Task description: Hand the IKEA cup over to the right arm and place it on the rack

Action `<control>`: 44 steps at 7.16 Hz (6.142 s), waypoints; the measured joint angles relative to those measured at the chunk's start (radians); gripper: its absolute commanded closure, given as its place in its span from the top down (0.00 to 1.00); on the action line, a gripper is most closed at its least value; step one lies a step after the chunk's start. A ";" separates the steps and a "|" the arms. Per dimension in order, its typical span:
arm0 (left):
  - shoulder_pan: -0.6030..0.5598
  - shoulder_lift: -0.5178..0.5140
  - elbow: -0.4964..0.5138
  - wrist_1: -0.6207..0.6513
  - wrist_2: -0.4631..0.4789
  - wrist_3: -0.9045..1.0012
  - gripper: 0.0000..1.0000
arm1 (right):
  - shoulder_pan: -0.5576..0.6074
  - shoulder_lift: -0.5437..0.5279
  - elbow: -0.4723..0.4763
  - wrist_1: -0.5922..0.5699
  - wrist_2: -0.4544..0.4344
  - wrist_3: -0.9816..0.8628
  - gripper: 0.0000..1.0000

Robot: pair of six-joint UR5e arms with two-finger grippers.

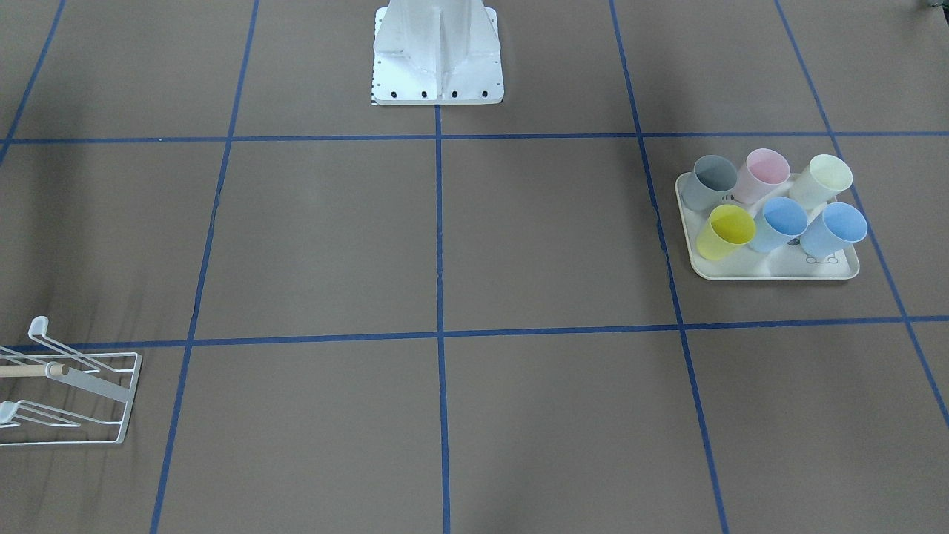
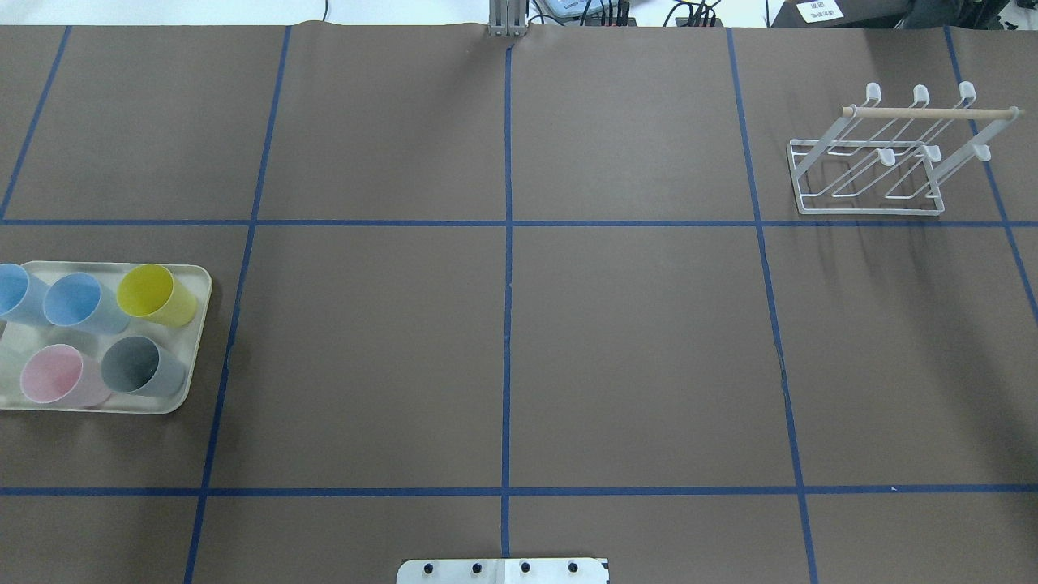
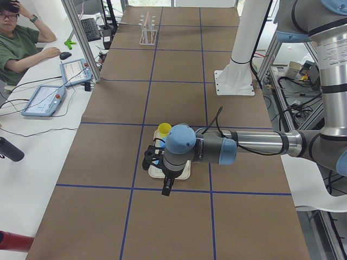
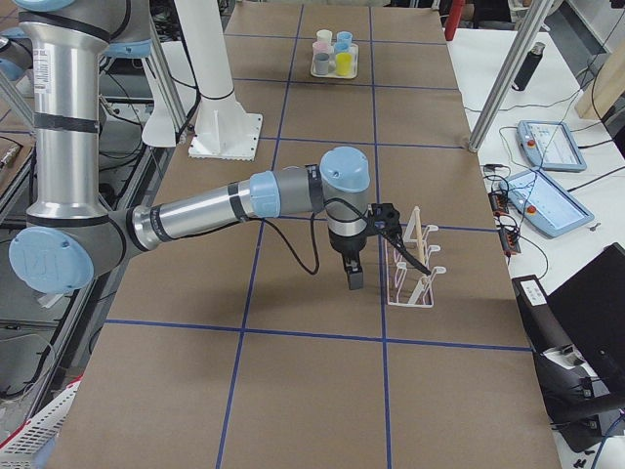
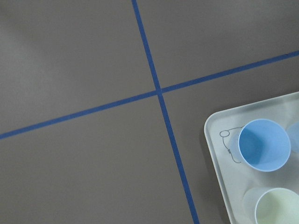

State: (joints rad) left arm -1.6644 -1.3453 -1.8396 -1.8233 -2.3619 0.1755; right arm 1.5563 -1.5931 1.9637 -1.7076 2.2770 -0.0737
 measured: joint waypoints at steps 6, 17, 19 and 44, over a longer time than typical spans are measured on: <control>0.032 -0.021 0.075 -0.236 -0.008 -0.101 1.00 | -0.051 0.039 0.001 0.240 0.188 0.101 1.00; 0.438 -0.042 0.201 -0.477 0.185 -0.701 0.79 | -0.519 0.036 0.130 0.381 -0.165 0.703 1.00; 0.472 -0.070 0.254 -0.515 0.212 -0.710 0.69 | -0.518 0.036 0.131 0.382 -0.165 0.703 1.00; 0.221 -0.190 0.160 -0.615 0.035 -1.130 0.00 | -0.607 0.305 0.043 0.549 -0.274 0.680 0.99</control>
State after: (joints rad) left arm -1.4438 -1.5354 -1.6795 -2.4381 -2.3272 -0.9543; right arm 0.9497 -1.2879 2.0067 -1.1591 2.0032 0.6067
